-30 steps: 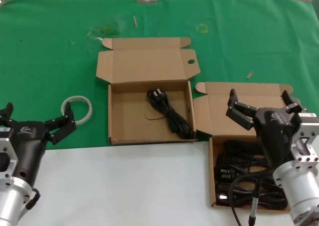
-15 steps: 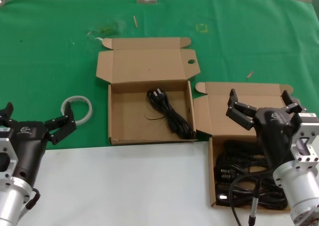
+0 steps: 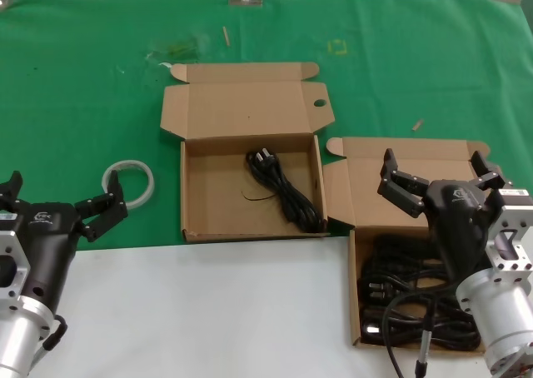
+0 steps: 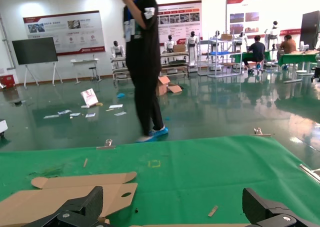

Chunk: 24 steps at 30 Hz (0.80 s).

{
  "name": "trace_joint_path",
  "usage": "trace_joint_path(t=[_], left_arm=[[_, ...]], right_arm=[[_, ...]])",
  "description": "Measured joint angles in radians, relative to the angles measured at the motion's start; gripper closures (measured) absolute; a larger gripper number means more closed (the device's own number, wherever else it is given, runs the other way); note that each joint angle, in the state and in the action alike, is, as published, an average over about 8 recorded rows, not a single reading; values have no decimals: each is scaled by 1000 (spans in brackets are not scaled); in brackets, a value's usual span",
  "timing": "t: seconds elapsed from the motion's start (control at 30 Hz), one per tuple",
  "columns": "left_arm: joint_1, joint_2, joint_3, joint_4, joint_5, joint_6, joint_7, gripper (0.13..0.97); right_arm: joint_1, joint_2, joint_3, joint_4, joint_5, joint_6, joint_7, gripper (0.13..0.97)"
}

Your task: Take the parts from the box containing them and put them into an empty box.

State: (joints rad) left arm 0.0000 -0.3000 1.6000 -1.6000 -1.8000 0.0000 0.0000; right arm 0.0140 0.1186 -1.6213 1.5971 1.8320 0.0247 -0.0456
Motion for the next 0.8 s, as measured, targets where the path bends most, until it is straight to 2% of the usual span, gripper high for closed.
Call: trace_joint_path(t=[0.8], left_arm=[[0,0,0,0,0,0,0,132]], right_arm=[[0,0,0,0,0,0,0,129]])
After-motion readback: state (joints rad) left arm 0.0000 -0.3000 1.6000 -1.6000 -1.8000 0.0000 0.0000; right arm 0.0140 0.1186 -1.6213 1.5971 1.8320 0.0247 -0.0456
